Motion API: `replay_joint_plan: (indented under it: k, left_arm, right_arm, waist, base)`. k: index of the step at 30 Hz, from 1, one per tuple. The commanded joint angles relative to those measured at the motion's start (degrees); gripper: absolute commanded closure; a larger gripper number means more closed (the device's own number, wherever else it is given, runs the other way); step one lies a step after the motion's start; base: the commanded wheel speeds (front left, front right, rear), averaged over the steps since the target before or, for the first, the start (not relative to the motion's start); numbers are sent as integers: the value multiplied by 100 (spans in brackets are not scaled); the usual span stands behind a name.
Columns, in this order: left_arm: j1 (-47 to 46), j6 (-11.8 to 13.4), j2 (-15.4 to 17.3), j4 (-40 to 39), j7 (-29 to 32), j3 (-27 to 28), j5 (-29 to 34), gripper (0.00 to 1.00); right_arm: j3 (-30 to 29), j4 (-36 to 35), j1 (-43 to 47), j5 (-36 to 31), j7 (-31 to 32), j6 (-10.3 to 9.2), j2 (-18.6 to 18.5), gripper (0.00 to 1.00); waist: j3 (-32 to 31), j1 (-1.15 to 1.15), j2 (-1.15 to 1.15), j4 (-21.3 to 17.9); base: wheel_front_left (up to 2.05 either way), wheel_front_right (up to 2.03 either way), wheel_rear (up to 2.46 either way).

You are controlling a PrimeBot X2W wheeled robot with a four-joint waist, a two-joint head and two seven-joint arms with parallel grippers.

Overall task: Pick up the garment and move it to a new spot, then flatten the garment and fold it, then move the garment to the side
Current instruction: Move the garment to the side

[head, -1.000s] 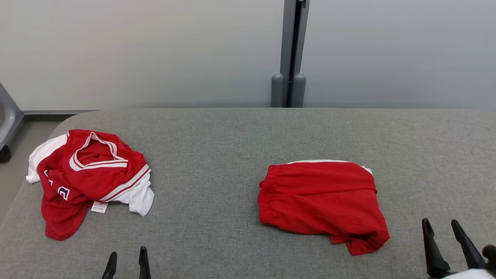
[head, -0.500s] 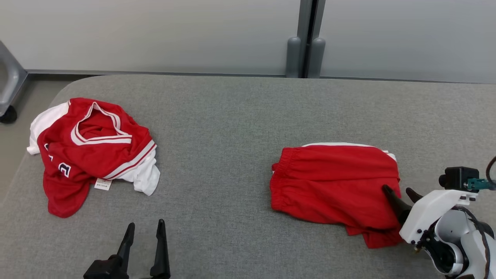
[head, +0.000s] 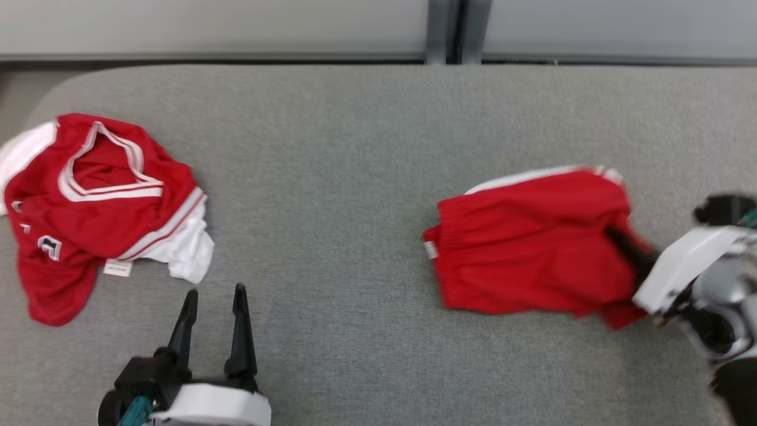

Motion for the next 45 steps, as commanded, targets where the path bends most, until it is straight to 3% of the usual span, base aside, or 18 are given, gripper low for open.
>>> replay_joint_plan:
  k: [1, 6, 12, 16, 22, 23, 24, 25, 26, 33, 37, 41, 45]
  left_arm:
    - [-197, -9, 21, -61, -11, 8, 55, 0]
    - [-633, -100, 24, -168, -12, -131, 241, 0]
    - [-763, -100, 24, -327, -12, -246, 391, 0]
    - [-660, -61, 23, -482, -11, -270, 446, 0]
    - [-591, -43, 35, -563, -5, -183, 529, 0]
    - [-597, -42, 35, -573, -5, -172, 542, 0]
    - [-603, -37, 34, -584, -5, -156, 549, 0]
    - [-607, -28, 34, -600, -6, -142, 544, 0]
    - [-610, -22, 32, -607, -6, -131, 540, 0]
    - [-547, 37, 26, -563, -9, -28, 291, 0]
    - [-330, 108, 29, -477, -11, 130, 104, 0]
    - [-98, 110, 23, -397, -11, 244, -27, 0]
    - [218, 58, 23, -296, -11, 418, -96, 0]
  right_arm:
    - [-80, -48, -237, 29, 52, 3, -274, 100]
    - [-110, 81, -888, -183, 288, 2, -1315, 100]
    - [-150, 680, -1454, -865, 107, 2, -2583, 100]
    - [-28, 977, -1794, -1232, 2, 1, -3145, 100]
    - [285, 1299, -2136, -1567, -90, 1, -3553, 100]
    - [324, 1386, -2182, -1648, -138, 0, -3574, 100]
    - [348, 1440, -2224, -1715, -235, 1, -3555, 91]
    - [356, 1498, -2279, -1822, -390, 1, -3552, 5]
    - [311, 1583, -2351, -1909, -576, 0, -3535, 0]
    - [322, 1565, -2332, -2443, -1677, 0, -3306, 0]
    - [-133, 1022, -1668, -2501, -2629, 1, -2725, 0]
    - [-616, 409, -831, -2628, -3068, -1, -2240, 0]
    - [-1096, -599, 497, -3089, -3450, 1, -1299, 0]
  waist:
    - [475, 0, 0, -330]
    - [1143, 0, 0, -530]
    - [1554, 0, 0, -451]
    - [1739, 0, 0, -371]
    - [1803, 0, 0, -348]
    - [1796, 0, 0, -350]
    - [1781, 0, 0, -360]
    - [1767, 0, 0, -376]
    - [1749, 0, 0, -398]
    - [1239, 0, 0, -583]
    - [632, 0, 0, -665]
    - [153, 0, 0, -679]
    - [-356, 0, 0, -643]
  base:
    - [0, 0, 0]
    - [0, 0, 0]
    - [0, 0, 0]
    - [0, 0, 0]
    - [0, 0, 0]
    - [0, 0, 0]
    - [0, 0, 0]
    - [0, 0, 0]
    - [0, 0, 0]
    - [0, 0, 0]
    - [0, 0, 0]
    - [0, 0, 0]
    - [0, 0, 0]
